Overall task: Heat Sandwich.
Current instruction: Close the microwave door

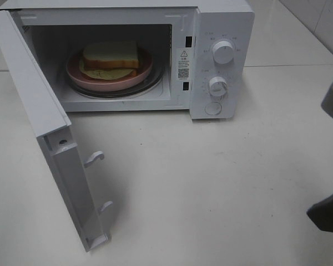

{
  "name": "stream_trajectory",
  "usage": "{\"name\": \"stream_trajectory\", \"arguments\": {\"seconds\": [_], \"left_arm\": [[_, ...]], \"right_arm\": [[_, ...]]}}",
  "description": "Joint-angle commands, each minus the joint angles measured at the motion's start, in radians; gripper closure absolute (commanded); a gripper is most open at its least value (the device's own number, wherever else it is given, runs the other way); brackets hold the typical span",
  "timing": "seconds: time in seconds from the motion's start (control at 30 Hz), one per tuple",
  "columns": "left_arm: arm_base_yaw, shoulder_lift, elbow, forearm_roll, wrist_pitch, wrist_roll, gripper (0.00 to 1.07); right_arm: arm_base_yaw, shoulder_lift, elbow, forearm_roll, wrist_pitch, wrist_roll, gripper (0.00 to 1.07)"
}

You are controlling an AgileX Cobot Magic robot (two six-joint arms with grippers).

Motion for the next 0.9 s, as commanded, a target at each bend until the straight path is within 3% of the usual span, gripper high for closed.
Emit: {"name": "stream_trajectory", "arguments": {"seconds": [0.03,0.37,0.57,0.9], "left_arm": [[0.001,-0.025,0.002,0.000,-0.006,-0.007,0.07],[0.001,-0.025,0.002,0.000,-0.006,-0.007,0.07],[0.001,-0.025,0.002,0.000,-0.006,-0.007,0.07],[0.001,-0.025,0.002,0.000,-0.006,-0.007,0.07]], "right_arm": [[0.001,-0.055,0.005,0.007,0.079,0.021,0.31],[-0.017,-0.279,0.048,0.004,0.139,0.079,0.31],[-0.178,-0.417,0.125,0.004,0.141,0.082,0.31],[-0.384,-0.610,0.135,0.004,0.128,0.082,0.31]]}}
